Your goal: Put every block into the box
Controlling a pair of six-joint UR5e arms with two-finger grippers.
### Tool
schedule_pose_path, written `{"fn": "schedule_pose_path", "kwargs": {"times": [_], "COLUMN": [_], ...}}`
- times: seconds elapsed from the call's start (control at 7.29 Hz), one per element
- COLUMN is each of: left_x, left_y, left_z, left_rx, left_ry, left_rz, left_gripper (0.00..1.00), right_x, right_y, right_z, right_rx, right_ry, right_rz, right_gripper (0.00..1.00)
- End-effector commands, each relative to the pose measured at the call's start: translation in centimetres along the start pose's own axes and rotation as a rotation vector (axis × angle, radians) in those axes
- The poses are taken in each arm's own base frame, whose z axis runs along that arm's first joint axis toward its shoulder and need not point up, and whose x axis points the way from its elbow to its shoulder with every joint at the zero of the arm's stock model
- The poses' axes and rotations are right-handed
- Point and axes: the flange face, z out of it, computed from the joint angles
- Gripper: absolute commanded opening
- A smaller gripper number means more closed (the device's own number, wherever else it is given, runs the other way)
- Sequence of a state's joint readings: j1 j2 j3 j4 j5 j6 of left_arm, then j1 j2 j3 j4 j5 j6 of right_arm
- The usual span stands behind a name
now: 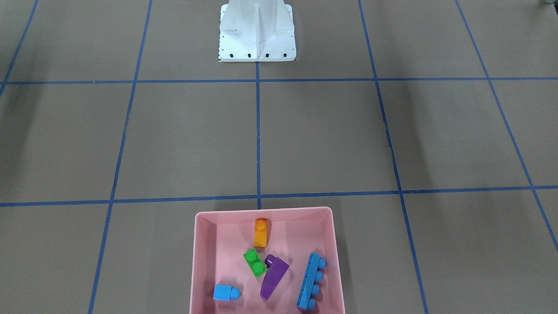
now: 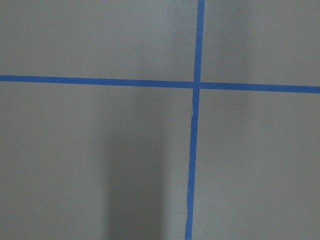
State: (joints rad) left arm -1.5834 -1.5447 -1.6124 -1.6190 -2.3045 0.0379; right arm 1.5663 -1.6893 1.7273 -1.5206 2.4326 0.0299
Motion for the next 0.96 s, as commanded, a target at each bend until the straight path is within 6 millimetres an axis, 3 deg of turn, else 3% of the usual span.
{"fn": "schedule_pose_path", "kwargs": {"times": [0.0, 0.82], "left_x": [0.5, 0.3], "left_y": [-0.4, -0.4], "left_z": [-0.4, -0.3], "left_rx": [0.009, 0.006], "left_ry": [0.003, -0.008], "left_rz": [-0.003, -0.004], "left_gripper": [1.00, 1.00], "right_x": [-1.1, 0.6], "right_y": [-1.7, -0.9], "right_z": [-0.6, -1.5], "right_rx": [-0.011, 0.005], "right_ry": [0.003, 0.013], "right_rz": [0.009, 0.031], "right_gripper": [1.00, 1.00]}}
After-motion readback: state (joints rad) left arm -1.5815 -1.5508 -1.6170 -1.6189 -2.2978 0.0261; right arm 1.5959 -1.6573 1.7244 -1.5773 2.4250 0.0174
